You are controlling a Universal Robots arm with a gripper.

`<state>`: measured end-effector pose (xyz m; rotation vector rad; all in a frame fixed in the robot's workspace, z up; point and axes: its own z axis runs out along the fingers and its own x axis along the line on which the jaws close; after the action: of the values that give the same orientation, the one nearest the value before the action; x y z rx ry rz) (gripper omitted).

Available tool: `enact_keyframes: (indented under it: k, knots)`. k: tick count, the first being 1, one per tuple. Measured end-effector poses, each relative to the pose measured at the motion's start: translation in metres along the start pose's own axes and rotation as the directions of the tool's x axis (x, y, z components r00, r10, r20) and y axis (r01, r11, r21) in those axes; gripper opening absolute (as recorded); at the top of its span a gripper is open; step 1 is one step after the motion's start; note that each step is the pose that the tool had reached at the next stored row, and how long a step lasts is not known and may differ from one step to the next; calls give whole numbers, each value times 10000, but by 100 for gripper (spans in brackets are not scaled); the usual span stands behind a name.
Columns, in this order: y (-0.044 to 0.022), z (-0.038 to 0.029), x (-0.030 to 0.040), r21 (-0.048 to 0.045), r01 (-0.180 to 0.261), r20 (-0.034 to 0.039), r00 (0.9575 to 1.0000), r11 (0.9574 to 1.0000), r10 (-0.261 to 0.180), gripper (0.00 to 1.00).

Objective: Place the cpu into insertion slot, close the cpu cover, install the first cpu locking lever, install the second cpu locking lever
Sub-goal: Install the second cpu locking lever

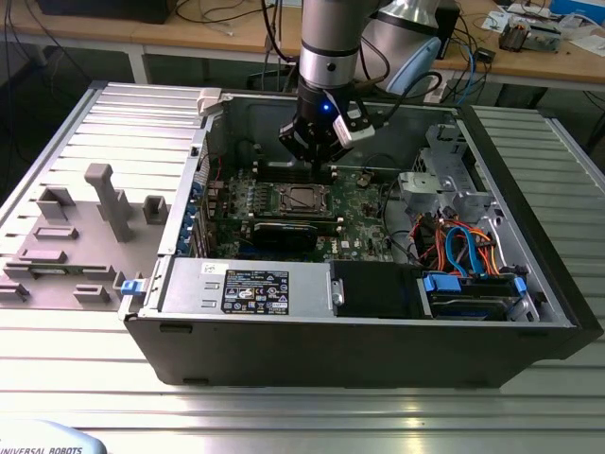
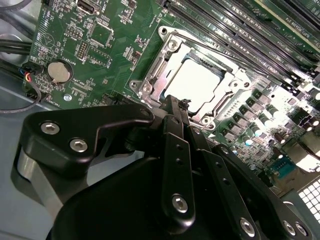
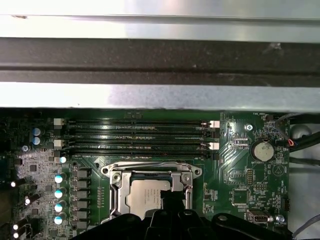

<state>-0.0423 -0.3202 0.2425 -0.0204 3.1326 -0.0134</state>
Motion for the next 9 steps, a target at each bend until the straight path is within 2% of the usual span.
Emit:
enact_keyframes:
  k: [9]
  knots:
    - [0,-33,-1,-2,1,1,10000,10000,-1,11]
